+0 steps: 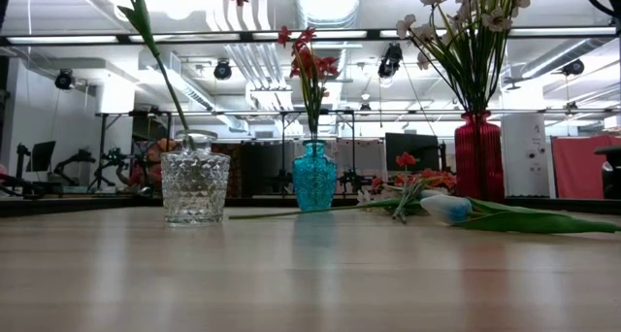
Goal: Sort flowers into vase by color
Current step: Put the left orange flowers into the blue vase
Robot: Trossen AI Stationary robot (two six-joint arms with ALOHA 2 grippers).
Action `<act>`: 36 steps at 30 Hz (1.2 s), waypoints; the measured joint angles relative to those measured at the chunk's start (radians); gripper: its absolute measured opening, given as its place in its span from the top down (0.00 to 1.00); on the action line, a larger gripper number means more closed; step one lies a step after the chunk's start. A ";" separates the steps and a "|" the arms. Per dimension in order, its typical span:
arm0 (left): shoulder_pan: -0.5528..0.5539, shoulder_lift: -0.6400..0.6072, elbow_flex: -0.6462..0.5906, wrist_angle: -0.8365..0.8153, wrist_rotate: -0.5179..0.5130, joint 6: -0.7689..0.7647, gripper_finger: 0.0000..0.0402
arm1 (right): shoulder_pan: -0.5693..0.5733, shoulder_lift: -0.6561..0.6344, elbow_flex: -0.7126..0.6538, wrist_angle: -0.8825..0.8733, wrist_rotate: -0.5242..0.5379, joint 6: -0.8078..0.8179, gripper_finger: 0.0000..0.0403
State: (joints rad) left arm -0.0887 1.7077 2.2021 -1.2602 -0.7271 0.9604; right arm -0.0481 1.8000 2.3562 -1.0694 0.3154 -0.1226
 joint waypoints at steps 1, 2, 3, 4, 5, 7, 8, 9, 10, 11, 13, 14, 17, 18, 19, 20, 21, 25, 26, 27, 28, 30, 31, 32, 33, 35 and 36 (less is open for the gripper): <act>0.000 0.005 0.010 -0.001 0.002 0.000 1.00 | -0.001 0.000 0.000 0.000 -0.025 0.003 0.61; 0.000 0.009 0.016 -0.001 0.003 -0.002 1.00 | -0.001 0.001 0.000 0.000 -0.038 0.008 0.66; 0.000 0.012 0.024 -0.002 0.004 -0.007 1.00 | -0.001 0.002 0.000 0.000 -0.043 0.014 0.70; 0.000 0.016 0.033 -0.002 0.004 -0.022 1.00 | -0.001 0.002 0.000 -0.001 -0.044 0.018 0.74; 0.000 0.021 0.045 -0.002 0.005 -0.045 1.00 | -0.001 0.002 0.000 -0.002 -0.044 0.019 0.79; 0.000 0.030 0.069 -0.006 0.009 -0.090 0.98 | -0.002 0.002 0.000 -0.003 -0.043 0.018 0.88; 0.000 0.033 0.080 -0.012 0.010 -0.104 0.96 | -0.002 0.002 0.000 -0.003 -0.043 0.018 0.91; 0.000 0.036 0.091 -0.024 0.012 -0.117 0.94 | -0.002 0.002 0.000 -0.002 -0.044 0.018 0.94; 0.000 0.037 0.099 -0.038 0.015 -0.126 0.92 | -0.002 0.002 0.000 -0.003 -0.045 0.018 0.94; 0.000 0.038 0.105 -0.047 0.016 -0.134 0.89 | -0.002 0.002 0.000 -0.004 -0.045 0.018 0.94; 0.000 0.037 0.111 -0.045 0.017 -0.144 0.82 | -0.003 0.003 0.000 -0.005 -0.045 0.022 0.94; 0.000 0.036 0.116 -0.046 0.021 -0.145 0.78 | -0.005 0.003 0.000 -0.007 -0.046 0.027 0.94; -0.007 0.032 0.152 -0.046 0.037 -0.163 0.67 | -0.012 0.003 0.000 -0.019 -0.047 0.037 0.94; -0.013 0.025 0.156 -0.039 0.036 -0.176 0.64 | -0.016 0.003 -0.002 -0.020 -0.047 0.043 0.94; -0.020 0.008 0.149 -0.032 0.037 -0.180 0.61 | -0.018 0.003 -0.002 -0.019 -0.047 0.045 0.94; -0.029 -0.005 0.147 -0.041 0.042 -0.191 0.59 | -0.019 0.003 -0.002 -0.017 -0.051 0.045 0.94; -0.038 -0.015 0.146 -0.048 0.053 -0.210 0.57 | -0.019 0.003 -0.002 -0.011 -0.054 0.045 0.94; -0.090 -0.064 0.146 -0.091 0.091 -0.313 0.55 | -0.019 0.003 -0.006 0.044 -0.055 0.038 0.94; -0.109 -0.077 0.146 -0.103 0.091 -0.336 0.55 | -0.018 0.003 -0.010 0.064 -0.057 0.033 0.94; -0.127 -0.094 0.146 -0.109 0.091 -0.357 0.55 | -0.018 0.003 -0.016 0.086 -0.056 0.028 0.94; -0.145 -0.110 0.146 -0.111 0.092 -0.378 0.56 | -0.018 0.003 -0.024 0.109 -0.056 0.025 0.94; -0.186 -0.144 0.146 -0.113 0.091 -0.422 0.57 | -0.018 0.003 -0.045 0.153 -0.059 0.018 0.94; -0.208 -0.158 0.146 -0.117 0.091 -0.447 0.58 | -0.018 0.003 -0.061 0.176 -0.062 0.015 0.94; -0.229 -0.171 0.146 -0.123 0.091 -0.476 0.58 | -0.018 0.002 -0.080 0.200 -0.063 0.008 0.94; -0.252 -0.182 0.146 -0.132 0.091 -0.509 0.59 | -0.018 -0.001 -0.104 0.223 -0.063 0.005 0.94; -0.297 -0.200 0.145 -0.164 0.089 -0.581 0.61 | -0.014 -0.013 -0.169 0.284 -0.063 -0.004 0.94; -0.321 -0.207 0.144 -0.185 0.086 -0.613 0.62 | -0.010 -0.022 -0.203 0.322 -0.063 -0.008 0.94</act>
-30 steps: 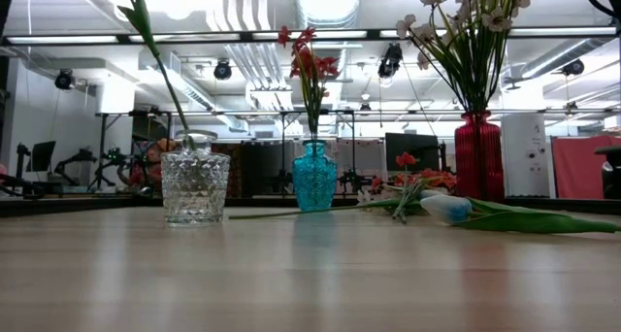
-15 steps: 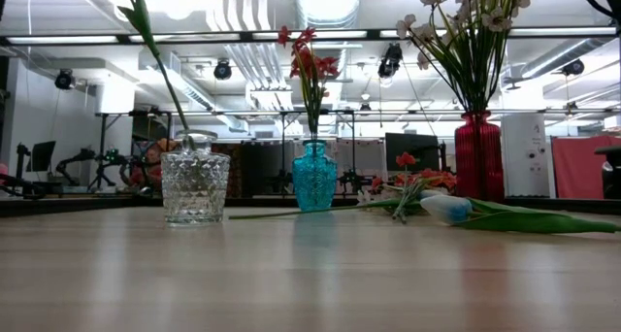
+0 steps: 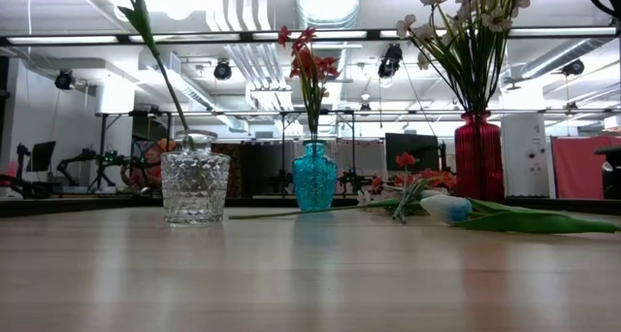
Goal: Sort flowers into vase by color
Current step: Put the left orange flowers into the blue vase
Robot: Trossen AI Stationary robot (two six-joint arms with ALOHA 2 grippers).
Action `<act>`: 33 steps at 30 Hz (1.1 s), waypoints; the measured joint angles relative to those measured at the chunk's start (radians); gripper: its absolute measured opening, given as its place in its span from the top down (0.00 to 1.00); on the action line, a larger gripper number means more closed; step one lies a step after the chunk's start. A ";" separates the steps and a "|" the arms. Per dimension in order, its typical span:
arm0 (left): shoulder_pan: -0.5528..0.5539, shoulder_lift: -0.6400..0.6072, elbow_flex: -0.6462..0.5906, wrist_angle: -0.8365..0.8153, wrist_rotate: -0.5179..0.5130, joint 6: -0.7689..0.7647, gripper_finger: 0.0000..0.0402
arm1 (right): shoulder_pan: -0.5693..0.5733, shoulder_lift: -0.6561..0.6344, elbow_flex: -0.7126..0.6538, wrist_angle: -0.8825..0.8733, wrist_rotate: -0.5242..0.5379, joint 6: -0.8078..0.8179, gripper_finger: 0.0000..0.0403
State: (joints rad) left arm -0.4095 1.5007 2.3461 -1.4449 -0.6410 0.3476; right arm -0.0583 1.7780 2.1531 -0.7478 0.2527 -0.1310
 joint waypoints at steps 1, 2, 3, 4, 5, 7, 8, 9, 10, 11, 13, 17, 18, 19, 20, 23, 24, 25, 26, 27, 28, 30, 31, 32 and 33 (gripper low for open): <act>-0.023 -0.007 -0.002 -0.021 -0.005 -0.028 0.63 | 0.003 -0.016 -0.038 0.039 -0.002 -0.005 0.94; -0.046 -0.012 -0.005 -0.041 -0.014 -0.056 0.64 | 0.007 -0.034 -0.082 0.083 -0.003 -0.013 0.94; -0.068 -0.014 -0.007 -0.056 -0.029 -0.085 0.65 | 0.013 -0.058 -0.127 0.135 -0.003 -0.019 0.94; -0.089 -0.015 -0.010 -0.069 -0.047 -0.113 0.67 | 0.018 -0.088 -0.174 0.192 -0.003 -0.027 0.94; -0.110 -0.015 -0.015 -0.085 -0.061 -0.141 0.68 | 0.023 -0.122 -0.232 0.252 -0.003 -0.034 0.94; -0.149 -0.015 -0.033 -0.107 -0.084 -0.194 0.70 | 0.035 -0.192 -0.345 0.379 -0.008 -0.043 0.94; -0.167 -0.015 -0.049 -0.109 -0.093 -0.218 0.72 | 0.042 -0.226 -0.405 0.438 -0.008 -0.053 0.94; -0.184 -0.015 -0.069 -0.109 -0.104 -0.241 0.73 | 0.051 -0.261 -0.467 0.503 -0.009 -0.074 0.94; -0.197 -0.015 -0.093 -0.106 -0.117 -0.260 0.74 | 0.061 -0.290 -0.525 0.565 -0.008 -0.094 0.94; -0.210 -0.015 -0.120 -0.096 -0.130 -0.278 0.74 | 0.072 -0.317 -0.581 0.628 -0.008 -0.101 0.94; -0.225 -0.013 -0.187 -0.057 -0.154 -0.306 0.76 | 0.098 -0.365 -0.687 0.757 -0.015 -0.117 0.94; -0.232 -0.015 -0.360 0.078 -0.162 -0.316 0.78 | 0.154 -0.442 -0.855 1.019 -0.023 -0.168 0.94; -0.233 -0.018 -0.408 0.122 -0.162 -0.313 0.78 | 0.166 -0.455 -0.885 1.057 -0.025 -0.184 0.94; -0.233 -0.022 -0.455 0.173 -0.161 -0.311 0.78 | 0.177 -0.467 -0.909 1.093 -0.024 -0.200 0.94; -0.233 -0.029 -0.503 0.228 -0.161 -0.309 0.79 | 0.185 -0.476 -0.929 1.121 -0.024 -0.202 0.94; -0.233 -0.062 -0.666 0.434 -0.157 -0.276 0.79 | 0.207 -0.494 -0.965 1.158 -0.021 -0.202 0.94; -0.233 -0.077 -0.728 0.514 -0.146 -0.256 0.80 | 0.216 -0.497 -0.972 1.162 -0.019 -0.203 0.94; -0.233 -0.096 -0.792 0.602 -0.127 -0.228 0.80 | 0.224 -0.499 -0.980 1.176 -0.017 -0.207 0.94; -0.232 -0.116 -0.863 0.704 -0.104 -0.201 0.80 | 0.234 -0.499 -0.989 1.192 -0.017 -0.213 0.94; -0.230 -0.139 -0.933 0.819 -0.079 -0.162 0.81 | 0.244 -0.500 -0.999 1.207 -0.017 -0.221 0.94; -0.223 -0.162 -1.007 0.950 -0.049 -0.116 0.81 | 0.254 -0.500 -1.008 1.222 -0.017 -0.230 0.94; -0.209 -0.205 -1.154 1.234 0.020 -0.026 0.81 | 0.276 -0.500 -1.028 1.270 -0.017 -0.254 0.94; -0.198 -0.221 -1.220 1.363 0.050 0.013 0.81 | 0.287 -0.500 -1.039 1.300 -0.017 -0.262 0.94; -0.186 -0.235 -1.286 1.499 0.077 0.041 0.81 | 0.298 -0.500 -1.052 1.338 -0.017 -0.272 0.94; -0.176 -0.243 -1.342 1.613 0.096 0.056 0.81 | 0.308 -0.500 -1.067 1.379 -0.017 -0.281 0.94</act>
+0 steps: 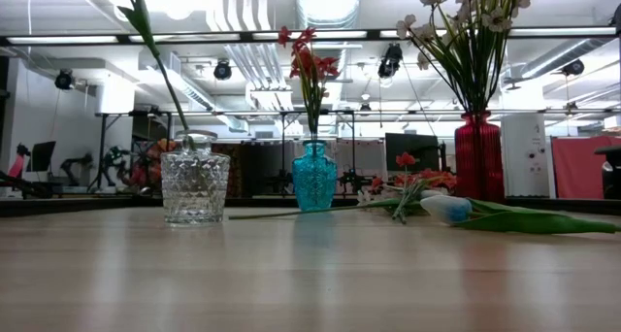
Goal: Sort flowers into vase by color
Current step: Put the left orange flowers into the blue vase
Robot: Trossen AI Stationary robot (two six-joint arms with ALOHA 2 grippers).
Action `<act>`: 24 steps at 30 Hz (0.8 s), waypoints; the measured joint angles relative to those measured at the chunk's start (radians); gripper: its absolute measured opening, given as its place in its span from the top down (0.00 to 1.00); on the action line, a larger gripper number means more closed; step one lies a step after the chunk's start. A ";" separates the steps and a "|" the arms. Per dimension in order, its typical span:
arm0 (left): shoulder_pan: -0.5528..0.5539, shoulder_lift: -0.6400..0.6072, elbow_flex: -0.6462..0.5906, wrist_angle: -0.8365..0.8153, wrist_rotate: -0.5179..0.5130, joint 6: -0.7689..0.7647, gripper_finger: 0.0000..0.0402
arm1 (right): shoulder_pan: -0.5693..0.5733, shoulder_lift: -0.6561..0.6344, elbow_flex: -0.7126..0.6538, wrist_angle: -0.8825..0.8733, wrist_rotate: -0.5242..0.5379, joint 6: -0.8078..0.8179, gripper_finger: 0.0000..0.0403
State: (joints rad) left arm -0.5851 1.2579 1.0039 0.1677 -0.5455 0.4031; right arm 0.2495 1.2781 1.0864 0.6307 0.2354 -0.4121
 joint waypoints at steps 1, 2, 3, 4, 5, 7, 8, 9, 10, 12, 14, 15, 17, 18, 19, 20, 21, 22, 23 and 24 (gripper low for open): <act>0.012 -0.006 -0.049 0.089 0.012 0.007 0.81 | 0.010 0.002 -0.013 0.037 0.000 -0.011 0.94; 0.023 -0.011 -0.090 0.172 0.013 0.011 0.81 | 0.020 0.010 -0.023 0.077 0.000 -0.023 0.94; 0.033 -0.012 -0.123 0.235 0.014 0.014 0.81 | 0.028 0.015 -0.031 0.114 -0.001 -0.031 0.94; 0.045 -0.012 -0.154 0.297 0.014 0.015 0.81 | 0.036 0.023 -0.037 0.140 -0.006 -0.035 0.94; 0.058 -0.006 -0.181 0.358 0.014 0.015 0.81 | 0.041 0.034 -0.041 0.173 -0.016 -0.034 0.94; 0.083 0.016 -0.223 0.487 0.014 0.003 0.81 | 0.043 0.058 -0.044 0.231 -0.058 -0.021 0.94; 0.096 0.034 -0.239 0.554 0.014 0.000 0.81 | 0.042 0.072 -0.044 0.263 -0.081 0.002 0.94; 0.109 0.051 -0.249 0.612 0.014 0.000 0.81 | 0.041 0.088 -0.044 0.295 -0.095 0.022 0.94; 0.119 0.069 -0.256 0.660 0.014 -0.001 0.81 | 0.041 0.106 -0.044 0.325 -0.099 0.030 0.94; 0.135 0.093 -0.261 0.716 0.014 0.000 0.79 | 0.041 0.139 -0.046 0.377 -0.102 0.014 0.94; 0.148 0.111 -0.258 0.729 0.014 -0.003 0.76 | 0.041 0.169 -0.048 0.423 -0.103 -0.005 0.94; 0.153 0.119 -0.254 0.726 0.014 -0.011 0.74 | 0.041 0.185 -0.048 0.456 -0.103 -0.005 0.94; 0.163 0.142 -0.245 0.724 0.015 -0.030 0.69 | 0.041 0.216 -0.048 0.513 -0.104 -0.005 0.94; 0.166 0.152 -0.242 0.723 0.015 -0.036 0.66 | 0.041 0.231 -0.048 0.534 -0.105 -0.005 0.94; 0.170 0.164 -0.238 0.720 0.014 -0.040 0.63 | 0.041 0.246 -0.045 0.545 -0.105 -0.005 0.94; 0.175 0.176 -0.232 0.719 0.015 -0.046 0.60 | 0.041 0.263 -0.037 0.550 -0.105 0.000 0.94; 0.180 0.186 -0.227 0.720 0.014 -0.047 0.57 | 0.041 0.279 -0.030 0.552 -0.105 0.009 0.94; 0.183 0.195 -0.222 0.720 0.015 -0.048 0.54 | 0.040 0.296 -0.019 0.556 -0.105 0.019 0.94; 0.188 0.203 -0.216 0.721 0.015 -0.048 0.52 | 0.039 0.312 -0.008 0.557 -0.105 0.017 0.94; 0.191 0.211 -0.213 0.722 0.015 -0.048 0.50 | 0.038 0.327 0.003 0.558 -0.105 0.005 0.94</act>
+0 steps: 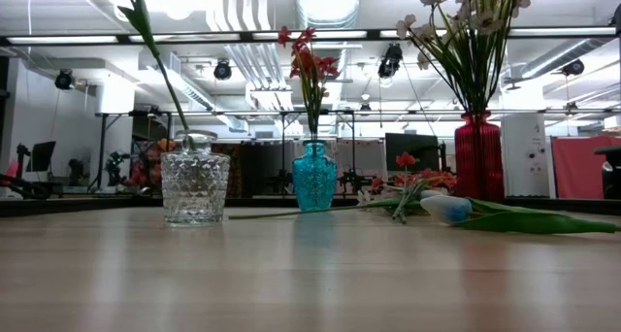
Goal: Sort flowers into vase by color
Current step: Put the left orange flowers into the blue vase
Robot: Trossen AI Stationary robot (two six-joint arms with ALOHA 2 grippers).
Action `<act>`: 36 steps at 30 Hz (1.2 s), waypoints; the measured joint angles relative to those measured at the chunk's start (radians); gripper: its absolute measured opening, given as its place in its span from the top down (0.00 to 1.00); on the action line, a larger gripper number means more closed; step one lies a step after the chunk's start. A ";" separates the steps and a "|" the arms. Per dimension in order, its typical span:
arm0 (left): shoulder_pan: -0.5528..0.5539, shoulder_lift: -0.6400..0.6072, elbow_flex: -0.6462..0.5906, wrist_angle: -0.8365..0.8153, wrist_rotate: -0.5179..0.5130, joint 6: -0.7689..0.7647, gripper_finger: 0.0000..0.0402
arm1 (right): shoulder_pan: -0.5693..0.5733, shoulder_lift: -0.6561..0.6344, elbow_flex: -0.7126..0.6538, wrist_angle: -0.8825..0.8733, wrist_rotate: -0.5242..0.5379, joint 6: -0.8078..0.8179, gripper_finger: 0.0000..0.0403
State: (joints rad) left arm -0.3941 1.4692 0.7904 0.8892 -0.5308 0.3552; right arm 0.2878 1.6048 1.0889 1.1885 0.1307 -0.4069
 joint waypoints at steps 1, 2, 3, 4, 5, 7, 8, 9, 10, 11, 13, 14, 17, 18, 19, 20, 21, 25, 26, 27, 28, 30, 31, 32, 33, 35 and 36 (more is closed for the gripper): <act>0.002 0.005 0.001 0.000 0.000 0.001 0.48 | 0.000 0.014 0.012 0.000 0.000 -0.010 0.94; 0.003 0.007 0.001 -0.001 0.000 0.001 0.47 | 0.000 0.028 0.026 0.001 0.000 -0.019 0.94; 0.004 0.009 0.001 -0.001 0.000 0.001 0.47 | 0.000 0.042 0.040 0.004 0.000 -0.022 0.94; 0.004 0.008 0.001 0.000 0.000 0.001 0.47 | 0.000 0.054 0.053 0.002 0.000 -0.023 0.94; 0.004 0.008 0.001 0.001 0.000 0.002 0.48 | 0.000 0.066 0.067 0.003 0.000 -0.025 0.94; 0.004 0.007 0.001 0.001 0.000 0.005 0.52 | 0.000 0.083 0.086 0.003 0.000 -0.045 0.94; 0.004 0.006 0.001 0.000 0.000 0.012 0.55 | 0.000 0.087 0.093 0.003 0.000 -0.059 0.94; 0.004 0.004 0.001 -0.003 0.000 0.021 0.59 | 0.000 0.093 0.098 0.004 0.000 -0.067 0.94; 0.004 0.001 0.001 -0.008 0.000 0.028 0.64 | 0.000 0.095 0.102 0.004 0.000 -0.073 0.94; 0.004 -0.003 0.001 -0.017 0.000 0.037 0.69 | 0.000 0.095 0.103 0.003 0.000 -0.077 0.94; 0.004 -0.013 0.000 -0.048 -0.001 0.045 0.80 | 0.000 0.092 0.103 0.003 0.001 -0.077 0.94; 0.004 -0.018 0.000 -0.064 -0.001 0.045 0.86 | 0.000 0.087 0.102 0.003 0.009 -0.077 0.94; 0.003 -0.042 -0.001 -0.097 -0.009 0.028 0.97 | 0.000 0.071 0.100 -0.006 0.079 -0.075 0.94; 0.004 -0.050 -0.001 -0.103 -0.015 0.017 0.97 | 0.000 0.067 0.098 -0.005 0.107 -0.076 0.93; 0.004 -0.057 -0.001 -0.109 -0.025 0.007 0.97 | 0.000 0.065 0.098 -0.003 0.138 -0.076 0.92; 0.004 -0.064 -0.001 -0.123 -0.036 0.002 0.97 | 0.000 0.064 0.097 -0.003 0.168 -0.077 0.91; 0.004 -0.071 -0.002 -0.144 -0.050 -0.002 0.98 | 0.000 0.064 0.097 -0.004 0.190 -0.085 0.89; 0.003 -0.105 -0.003 -0.220 -0.090 -0.033 0.99 | 0.000 0.064 0.097 -0.049 0.237 -0.104 0.80; 0.002 -0.114 -0.003 -0.236 -0.097 -0.040 0.99 | 0.000 0.064 0.099 -0.067 0.238 -0.101 0.78; 0.002 -0.122 -0.003 -0.251 -0.107 -0.048 0.99 | 0.000 0.064 0.102 -0.091 0.242 -0.102 0.75; 0.001 -0.130 -0.003 -0.271 -0.109 -0.057 0.99 | 0.000 0.062 0.105 -0.111 0.254 -0.102 0.73; 0.001 -0.150 -0.003 -0.309 -0.113 -0.084 0.99 | 0.003 0.053 0.119 -0.170 0.306 -0.102 0.68; 0.000 -0.163 -0.003 -0.334 -0.114 -0.099 1.00 | 0.003 0.043 0.124 -0.206 0.334 -0.101 0.65; 0.000 -0.175 -0.003 -0.358 -0.116 -0.114 1.00 | 0.003 0.031 0.131 -0.249 0.358 -0.098 0.63; 0.000 -0.187 -0.003 -0.382 -0.118 -0.126 1.00 | 0.003 0.018 0.141 -0.301 0.373 -0.086 0.61; 0.000 -0.204 -0.003 -0.427 -0.147 -0.140 1.00 | 0.002 -0.010 0.161 -0.417 0.401 -0.058 0.57; -0.001 -0.211 -0.003 -0.444 -0.157 -0.146 1.00 | 0.002 -0.019 0.177 -0.479 0.415 -0.047 0.55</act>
State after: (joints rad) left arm -0.3946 1.2579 0.7876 0.4454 -0.6878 0.2093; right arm 0.2901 1.5856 1.2658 0.7093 0.5452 -0.4539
